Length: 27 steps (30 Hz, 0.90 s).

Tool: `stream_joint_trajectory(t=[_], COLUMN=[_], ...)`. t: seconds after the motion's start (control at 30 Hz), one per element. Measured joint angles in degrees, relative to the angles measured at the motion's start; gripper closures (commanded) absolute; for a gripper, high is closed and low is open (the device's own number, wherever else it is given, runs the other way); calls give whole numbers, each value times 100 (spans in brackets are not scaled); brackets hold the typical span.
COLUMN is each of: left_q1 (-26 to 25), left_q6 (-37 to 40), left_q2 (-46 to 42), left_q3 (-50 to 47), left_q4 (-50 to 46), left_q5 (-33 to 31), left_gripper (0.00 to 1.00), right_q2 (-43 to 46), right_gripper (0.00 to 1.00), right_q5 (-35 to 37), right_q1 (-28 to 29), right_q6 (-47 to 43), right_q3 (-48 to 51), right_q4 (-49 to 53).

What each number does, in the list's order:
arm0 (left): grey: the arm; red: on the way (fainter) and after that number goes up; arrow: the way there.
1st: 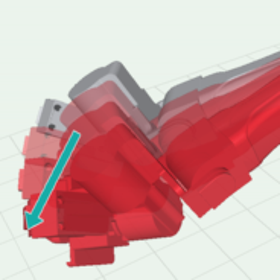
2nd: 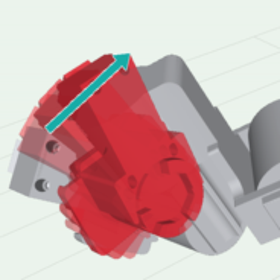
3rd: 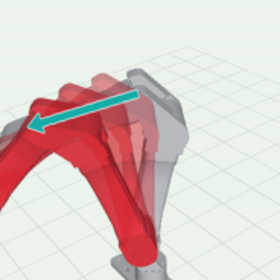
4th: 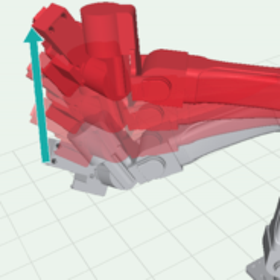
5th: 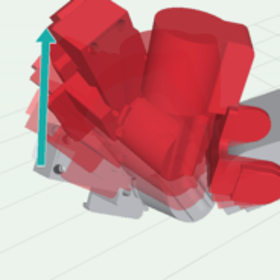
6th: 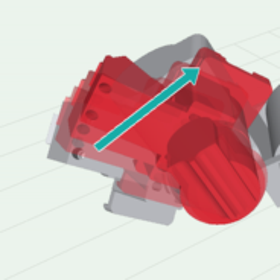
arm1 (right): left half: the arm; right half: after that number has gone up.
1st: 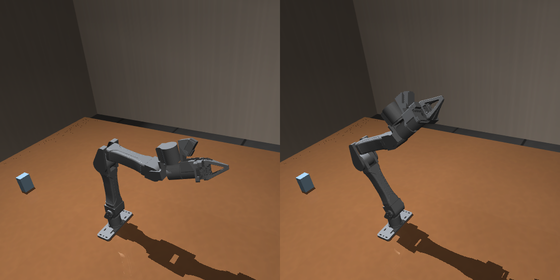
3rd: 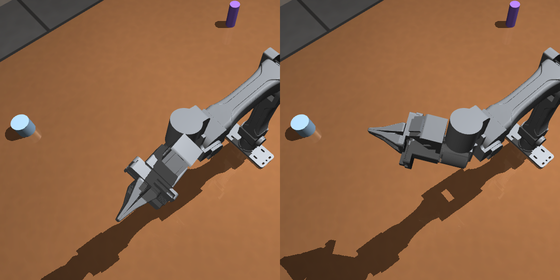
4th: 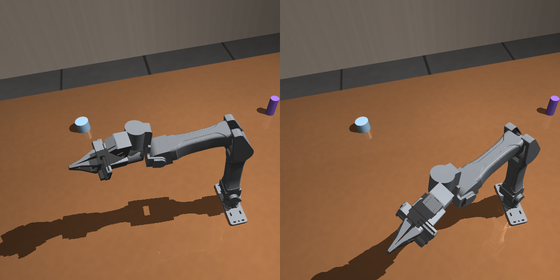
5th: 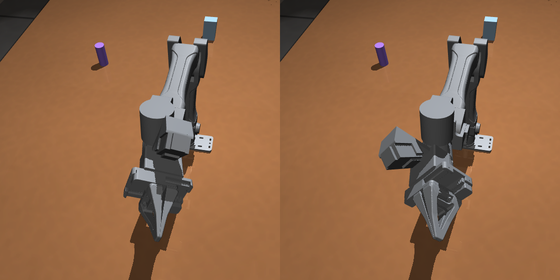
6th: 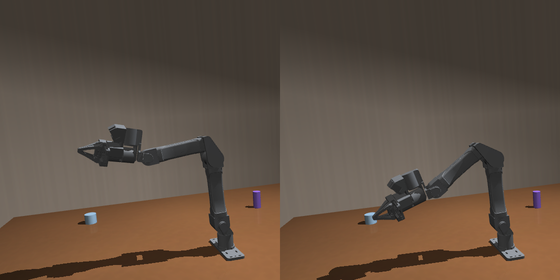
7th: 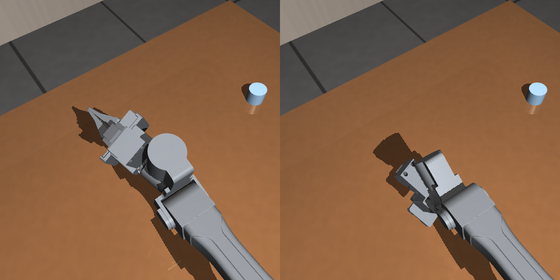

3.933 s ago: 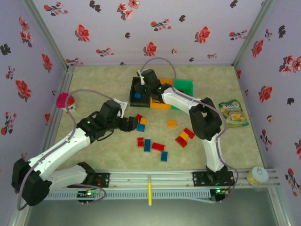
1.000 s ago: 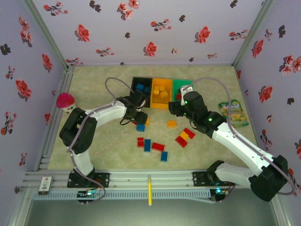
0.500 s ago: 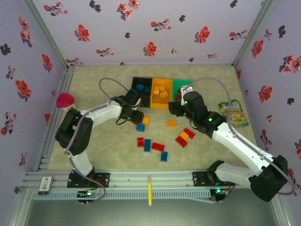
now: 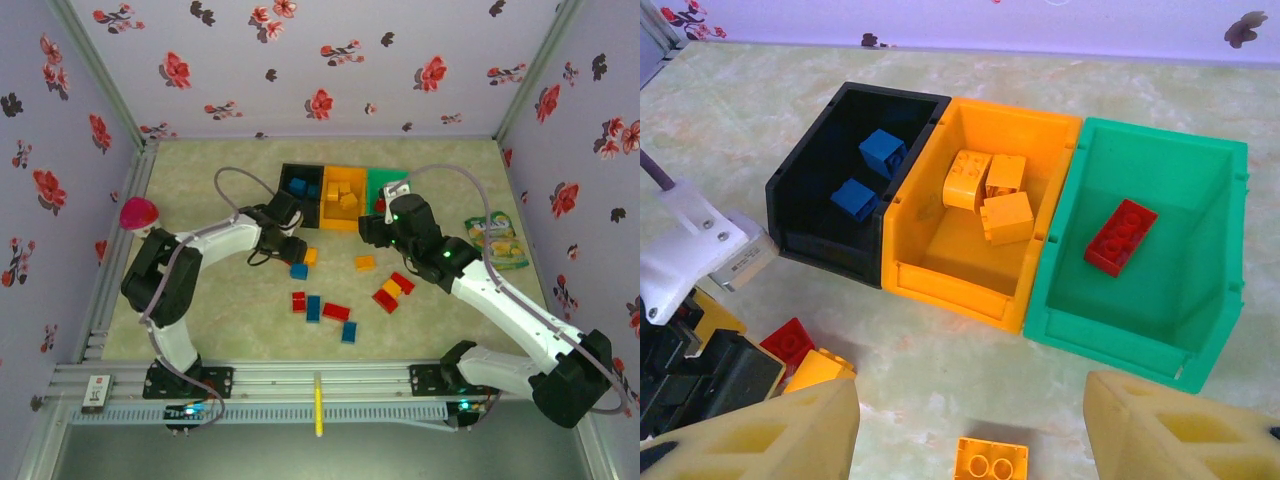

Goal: Sort the legos into containers by color

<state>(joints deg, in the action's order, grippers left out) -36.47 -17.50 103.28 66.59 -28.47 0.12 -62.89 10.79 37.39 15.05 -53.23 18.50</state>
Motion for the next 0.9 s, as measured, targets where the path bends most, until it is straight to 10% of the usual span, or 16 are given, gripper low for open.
stream_joint_trajectory(t=[0.9], left_q1=[0], left_q6=[83], left_q2=[293], left_q3=[232], left_q4=[-111], left_q5=[-13], left_gripper=[66], right_q2=[142], right_gripper=[40], right_q5=[232], right_q1=[0], right_q6=[0], right_q3=[186], right_q4=[72])
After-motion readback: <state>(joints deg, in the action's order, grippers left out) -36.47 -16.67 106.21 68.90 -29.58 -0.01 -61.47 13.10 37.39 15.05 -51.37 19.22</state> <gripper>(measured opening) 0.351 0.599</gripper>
